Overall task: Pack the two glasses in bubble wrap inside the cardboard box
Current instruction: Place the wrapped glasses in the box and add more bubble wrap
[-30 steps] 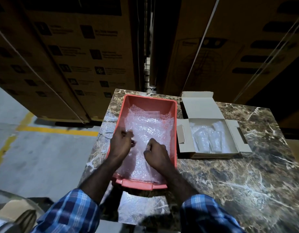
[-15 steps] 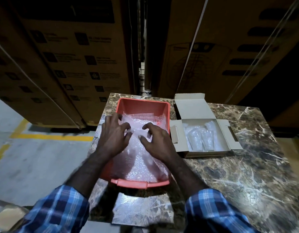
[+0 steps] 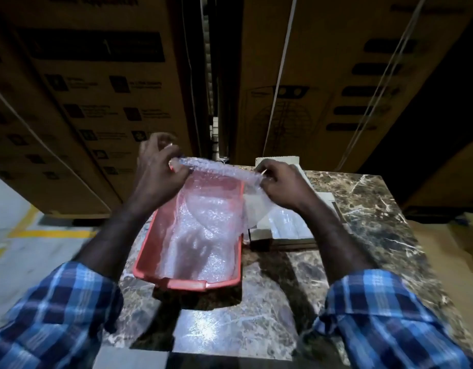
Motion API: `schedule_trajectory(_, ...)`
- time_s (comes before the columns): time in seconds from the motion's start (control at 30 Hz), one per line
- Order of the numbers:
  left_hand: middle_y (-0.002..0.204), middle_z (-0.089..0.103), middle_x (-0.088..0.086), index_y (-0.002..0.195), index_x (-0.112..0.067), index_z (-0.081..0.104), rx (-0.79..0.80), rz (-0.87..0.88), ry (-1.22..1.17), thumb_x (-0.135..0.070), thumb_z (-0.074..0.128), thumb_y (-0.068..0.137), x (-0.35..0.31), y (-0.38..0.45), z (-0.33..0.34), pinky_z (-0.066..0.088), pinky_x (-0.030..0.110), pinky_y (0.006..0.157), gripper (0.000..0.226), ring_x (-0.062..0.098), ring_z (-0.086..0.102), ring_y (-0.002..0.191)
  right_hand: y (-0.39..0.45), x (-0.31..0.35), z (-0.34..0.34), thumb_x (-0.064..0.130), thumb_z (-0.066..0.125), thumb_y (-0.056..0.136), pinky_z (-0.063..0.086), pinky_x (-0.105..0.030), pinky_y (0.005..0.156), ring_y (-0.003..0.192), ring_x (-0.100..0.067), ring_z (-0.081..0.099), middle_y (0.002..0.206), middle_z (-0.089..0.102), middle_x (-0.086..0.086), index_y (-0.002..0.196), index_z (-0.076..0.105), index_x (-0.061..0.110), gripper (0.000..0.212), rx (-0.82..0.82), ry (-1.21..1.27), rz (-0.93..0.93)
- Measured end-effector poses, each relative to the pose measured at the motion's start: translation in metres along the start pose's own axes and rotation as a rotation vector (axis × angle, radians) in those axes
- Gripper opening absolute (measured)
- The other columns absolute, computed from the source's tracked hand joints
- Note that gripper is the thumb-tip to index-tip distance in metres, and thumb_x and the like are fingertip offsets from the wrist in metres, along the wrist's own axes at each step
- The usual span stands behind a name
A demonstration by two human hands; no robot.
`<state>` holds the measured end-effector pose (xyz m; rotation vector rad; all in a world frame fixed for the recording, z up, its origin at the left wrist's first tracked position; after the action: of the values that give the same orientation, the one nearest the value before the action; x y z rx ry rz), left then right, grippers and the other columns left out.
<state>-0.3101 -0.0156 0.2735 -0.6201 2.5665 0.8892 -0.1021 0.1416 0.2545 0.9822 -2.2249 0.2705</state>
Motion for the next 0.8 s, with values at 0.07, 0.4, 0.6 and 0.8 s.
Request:
schedule_trajectory(0.07,0.115,0.063,0.015,0.088,-0.004,0.071,-0.007,0.042,-0.002,-0.019,0.079,0.078,-0.028,0.008,-0.003,0.037,0.033,0.087,0.020,0.035,0.055,0.105,-0.004,-0.004,-0.033,0.009,0.054,0.091,0.056,-0.038,0.071,0.086,-0.023,0.065,0.094,0.070,-0.006,0.110,0.067,0.024,0.027,-0.023,-0.072,-0.024)
schedule_trajectory(0.4,0.066,0.048,-0.013,0.076,-0.015,0.056,-0.110,0.024,-0.420,-0.012,0.084,0.077,-0.199,-0.004,0.028,0.029,0.012,0.052,0.028,-0.006,0.040,0.055,-0.077,-0.085,-0.172,0.018,0.051,0.096,0.051,-0.043,0.087,0.106,-0.032,0.061,0.116,0.068,-0.009,0.118,0.061,0.017,0.025,-0.220,-0.309,-0.062)
schedule_trajectory(0.6,0.071,0.050,-0.013,0.078,-0.018,0.055,-0.088,0.089,-0.499,-0.018,0.085,0.075,-0.288,-0.049,0.079,0.033,0.017,0.056,0.030,-0.002,0.043,0.061,-0.127,-0.136,-0.213,0.049,0.051,0.083,0.023,-0.054,0.116,0.135,-0.025,0.039,0.145,0.052,0.000,0.140,0.049,0.031,0.060,-0.210,-0.468,-0.039)
schedule_trajectory(0.8,0.082,0.061,-0.017,0.090,-0.027,0.059,0.269,0.315,-0.327,-0.008,0.080,0.079,-0.353,-0.123,0.136,0.050,0.023,0.073,0.030,0.000,0.061,0.079,-0.170,-0.174,-0.174,0.017,0.073,0.079,0.023,-0.044,0.119,0.129,-0.023,0.047,0.133,0.062,-0.003,0.131,0.062,0.024,0.053,-0.085,-0.354,-0.172)
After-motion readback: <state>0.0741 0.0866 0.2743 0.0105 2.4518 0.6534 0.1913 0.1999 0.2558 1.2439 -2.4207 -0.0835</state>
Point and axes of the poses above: each hand's wrist, its own y-axis towards the middle knuckle, its own z-axis out of the palm, x = y × z, the point moved 5 cm from there along y, towards the middle knuckle
